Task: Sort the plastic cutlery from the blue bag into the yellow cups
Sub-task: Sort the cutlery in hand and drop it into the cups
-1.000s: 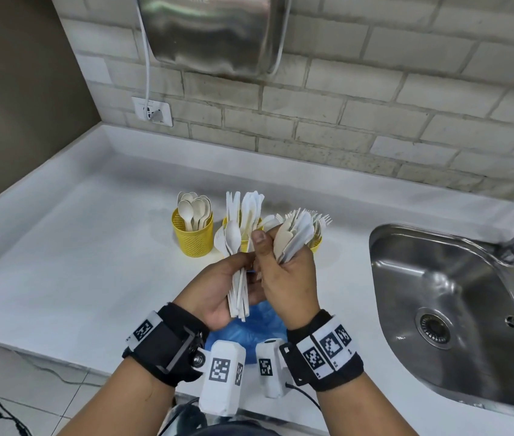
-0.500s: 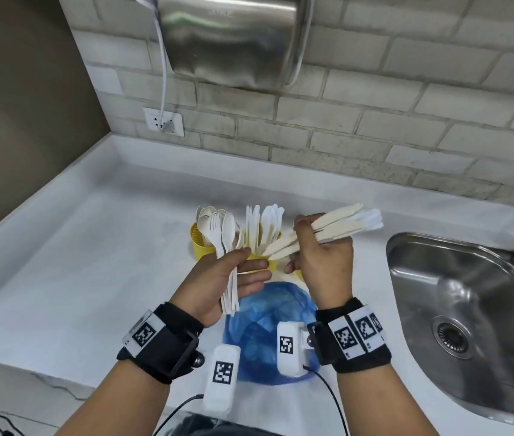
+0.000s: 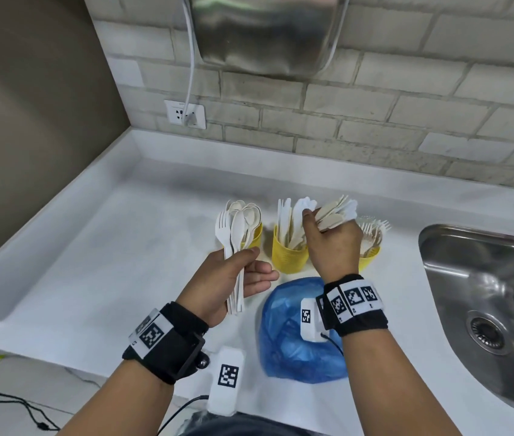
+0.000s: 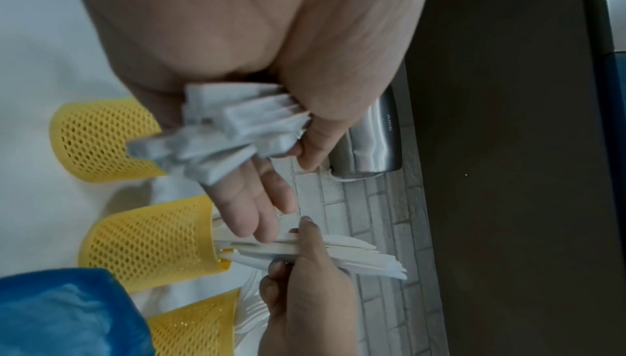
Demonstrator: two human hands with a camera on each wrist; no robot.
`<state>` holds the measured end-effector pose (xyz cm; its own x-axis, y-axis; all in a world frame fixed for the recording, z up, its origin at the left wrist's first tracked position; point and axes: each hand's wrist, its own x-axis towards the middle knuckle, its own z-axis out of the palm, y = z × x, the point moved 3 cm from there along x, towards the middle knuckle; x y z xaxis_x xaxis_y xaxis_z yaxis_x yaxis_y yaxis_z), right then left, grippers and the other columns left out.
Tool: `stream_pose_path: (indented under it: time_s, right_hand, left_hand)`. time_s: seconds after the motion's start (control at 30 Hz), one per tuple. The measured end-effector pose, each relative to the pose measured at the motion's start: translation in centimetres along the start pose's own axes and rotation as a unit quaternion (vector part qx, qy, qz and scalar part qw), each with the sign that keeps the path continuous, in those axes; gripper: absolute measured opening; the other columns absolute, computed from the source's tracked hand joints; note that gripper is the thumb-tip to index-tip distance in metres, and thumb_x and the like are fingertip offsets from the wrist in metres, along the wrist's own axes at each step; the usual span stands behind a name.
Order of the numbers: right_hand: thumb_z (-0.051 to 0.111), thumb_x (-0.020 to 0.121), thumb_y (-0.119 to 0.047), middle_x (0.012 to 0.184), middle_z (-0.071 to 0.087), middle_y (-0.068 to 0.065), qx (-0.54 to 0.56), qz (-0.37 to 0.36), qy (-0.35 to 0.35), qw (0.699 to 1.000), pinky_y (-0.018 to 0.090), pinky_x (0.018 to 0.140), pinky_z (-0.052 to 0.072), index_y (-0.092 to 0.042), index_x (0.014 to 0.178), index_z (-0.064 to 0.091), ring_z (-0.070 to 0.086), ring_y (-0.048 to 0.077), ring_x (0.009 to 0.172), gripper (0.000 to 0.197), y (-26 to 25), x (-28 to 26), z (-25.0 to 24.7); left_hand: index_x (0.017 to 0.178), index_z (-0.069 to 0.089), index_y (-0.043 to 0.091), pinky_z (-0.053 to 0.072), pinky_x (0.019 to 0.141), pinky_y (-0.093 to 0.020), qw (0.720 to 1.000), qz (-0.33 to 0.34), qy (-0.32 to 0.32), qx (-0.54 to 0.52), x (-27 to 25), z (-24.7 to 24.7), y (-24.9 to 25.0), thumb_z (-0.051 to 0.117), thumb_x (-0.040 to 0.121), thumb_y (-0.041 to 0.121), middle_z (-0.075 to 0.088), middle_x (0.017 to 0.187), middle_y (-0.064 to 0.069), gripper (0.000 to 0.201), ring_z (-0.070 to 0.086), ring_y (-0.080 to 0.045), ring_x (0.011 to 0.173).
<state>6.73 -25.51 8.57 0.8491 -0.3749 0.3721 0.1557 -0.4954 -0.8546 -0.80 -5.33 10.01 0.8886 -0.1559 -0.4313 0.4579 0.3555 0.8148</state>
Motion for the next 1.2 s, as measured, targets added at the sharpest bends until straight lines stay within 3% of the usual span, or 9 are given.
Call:
stream_pose_path:
  time_s: [0.07, 0.2, 0.4, 0.57, 0.67, 0.83, 0.9, 1.0, 1.2]
  right_hand:
    - [0.064, 0.085, -0.052, 0.063, 0.063, 0.001, -0.019, 0.012, -0.013, 1.0, 0.012, 0.051, 0.036, -0.007, 0.07, 0.06, 0.059, 0.014, 0.055, 0.047, 0.7, -0.2, 0.9]
    - [0.058, 0.079, -0.062, 0.069, 0.066, 0.003, -0.058, 0.043, -0.051, 0.996, 0.029, 0.057, 0.048, -0.007, 0.077, 0.06, 0.066, 0.022, 0.064, 0.055, 1.5, -0.5, 2.4]
    - [0.069, 0.089, -0.04, 0.075, 0.06, 0.01, -0.137, 0.025, -0.083, 0.987, 0.031, 0.064, 0.036, -0.018, 0.069, 0.049, 0.055, 0.028, 0.067, 0.036, -0.2, -0.3, 2.7]
    - [0.069, 0.093, -0.037, 0.11, 0.055, 0.008, -0.152, -0.008, -0.077, 0.985, 0.027, 0.073, 0.04, -0.014, 0.111, 0.065, 0.055, 0.021, 0.08, 0.03, -1.4, -0.2, 2.5]
    - [0.067, 0.092, -0.034, 0.122, 0.05, 0.011, -0.186, -0.088, -0.035, 0.978, 0.037, 0.089, 0.048, -0.014, 0.125, 0.062, 0.056, 0.03, 0.107, 0.039, -2.7, -0.5, 2.2]
    - [0.046, 0.104, -0.037, 0.168, 0.022, 0.01, -0.292, -0.146, -0.142, 0.935, 0.047, 0.123, 0.021, -0.012, 0.159, 0.03, 0.017, 0.03, 0.156, 0.062, -3.2, -0.9, 3.6]
    - [0.037, 0.106, -0.04, 0.171, 0.014, 0.006, -0.327, -0.14, -0.192, 0.914, 0.048, 0.126, 0.012, -0.012, 0.162, 0.021, 0.009, 0.026, 0.159, 0.064, -2.5, -1.0, 4.2]
    - [0.028, 0.102, -0.043, 0.167, 0.029, 0.007, -0.374, -0.135, -0.216, 0.892, 0.051, 0.126, 0.014, -0.012, 0.159, 0.032, 0.018, 0.029, 0.157, 0.065, -2.0, -1.0, 4.7]
    - [0.041, 0.105, -0.039, 0.168, 0.023, 0.015, -0.346, -0.128, -0.209, 0.906, 0.049, 0.126, 0.016, -0.009, 0.157, 0.036, 0.015, 0.034, 0.157, 0.06, -2.9, 0.0, 4.4]
  left_hand:
    - [0.107, 0.061, -0.005, 0.061, 0.09, -0.044, 1.0, 0.001, 0.001, 0.012, -0.2, -0.3, 0.2, 0.058, 0.102, 0.016, 0.072, 0.086, -0.018, 0.022, 0.075, -0.038, 0.098]
    - [0.104, 0.062, -0.004, 0.061, 0.089, -0.042, 1.0, 0.004, -0.004, 0.024, -0.4, -0.6, 0.6, 0.058, 0.103, 0.017, 0.071, 0.089, -0.019, 0.022, 0.075, -0.038, 0.098]
    - [0.106, 0.061, -0.001, 0.063, 0.086, -0.04, 0.999, -0.004, -0.017, 0.037, -0.6, -0.8, 0.7, 0.057, 0.103, 0.017, 0.072, 0.089, -0.02, 0.018, 0.075, -0.038, 0.098]
    - [0.109, 0.06, -0.001, 0.062, 0.087, -0.041, 0.999, -0.001, -0.028, 0.043, -0.5, -1.1, 0.9, 0.057, 0.103, 0.017, 0.072, 0.09, -0.02, 0.02, 0.075, -0.038, 0.099]
    - [0.11, 0.06, 0.0, 0.061, 0.091, -0.044, 0.998, 0.008, -0.035, 0.05, -0.4, -1.2, 1.2, 0.057, 0.104, 0.019, 0.072, 0.091, -0.02, 0.02, 0.074, -0.038, 0.1]
    - [0.111, 0.061, 0.009, 0.061, 0.083, -0.046, 0.996, 0.009, -0.06, 0.06, -0.7, -1.0, 1.6, 0.057, 0.103, 0.026, 0.072, 0.09, -0.015, 0.02, 0.074, -0.038, 0.092]
    - [0.114, 0.061, 0.01, 0.06, 0.083, -0.047, 0.995, 0.018, -0.068, 0.07, -0.8, -1.0, 1.8, 0.059, 0.101, 0.029, 0.072, 0.089, -0.013, 0.023, 0.074, -0.036, 0.088]
    - [0.114, 0.061, 0.009, 0.058, 0.085, -0.05, 0.993, 0.036, -0.074, 0.087, -0.8, -1.1, 2.0, 0.06, 0.1, 0.03, 0.072, 0.087, -0.013, 0.025, 0.073, -0.033, 0.083]
    - [0.105, 0.063, 0.008, 0.06, 0.085, -0.049, 0.986, 0.091, -0.101, 0.1, -1.2, -0.9, 2.6, 0.062, 0.092, 0.037, 0.071, 0.084, -0.014, 0.031, 0.072, -0.03, 0.076]
